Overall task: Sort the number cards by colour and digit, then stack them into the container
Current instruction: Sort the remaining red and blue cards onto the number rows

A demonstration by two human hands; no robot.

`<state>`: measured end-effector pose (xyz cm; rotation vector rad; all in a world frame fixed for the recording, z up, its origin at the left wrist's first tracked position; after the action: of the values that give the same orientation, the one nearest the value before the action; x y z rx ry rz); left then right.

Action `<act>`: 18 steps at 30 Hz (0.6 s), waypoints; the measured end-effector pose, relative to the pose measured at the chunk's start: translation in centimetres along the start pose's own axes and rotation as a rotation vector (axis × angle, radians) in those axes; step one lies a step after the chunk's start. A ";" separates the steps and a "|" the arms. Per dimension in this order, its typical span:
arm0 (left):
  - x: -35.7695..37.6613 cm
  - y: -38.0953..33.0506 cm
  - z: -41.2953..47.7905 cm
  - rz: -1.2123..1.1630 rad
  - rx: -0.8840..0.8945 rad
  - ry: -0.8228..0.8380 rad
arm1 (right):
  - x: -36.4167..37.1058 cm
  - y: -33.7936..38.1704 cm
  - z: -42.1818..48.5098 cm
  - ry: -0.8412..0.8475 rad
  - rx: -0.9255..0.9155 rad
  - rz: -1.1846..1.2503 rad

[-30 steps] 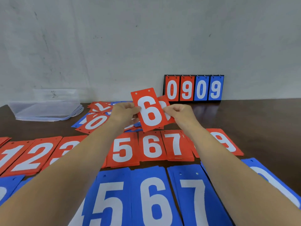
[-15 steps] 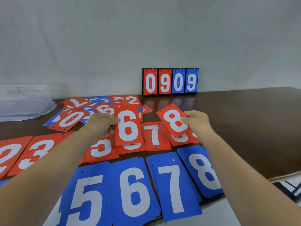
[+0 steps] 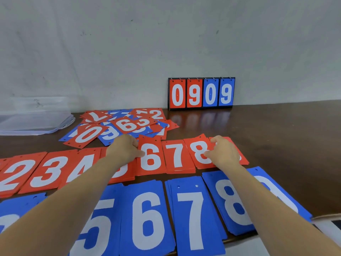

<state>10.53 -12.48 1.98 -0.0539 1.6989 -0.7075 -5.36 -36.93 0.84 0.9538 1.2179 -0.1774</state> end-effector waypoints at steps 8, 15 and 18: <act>0.1 -0.2 -0.4 0.114 0.000 -0.052 | -0.4 0.4 0.5 0.025 -0.041 -0.118; -0.6 -0.2 -1.0 0.048 0.007 -0.133 | -0.2 1.8 0.8 -0.022 -0.127 -0.057; -1.4 0.2 -1.2 0.049 0.009 -0.149 | 0.3 3.7 0.9 -0.001 -0.167 -0.009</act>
<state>9.87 -11.19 3.23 -0.0569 1.5499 -0.6580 -2.46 -35.14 2.58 0.8026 1.2170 -0.0817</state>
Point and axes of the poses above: each hand's wrist, its own z-axis towards the middle knuckle, its own x-axis out of the palm, y = z × x, the point moved 3 cm from there along z, towards the middle knuckle, and after that the axes turned 6 degrees about y, right-handed, at the moved point
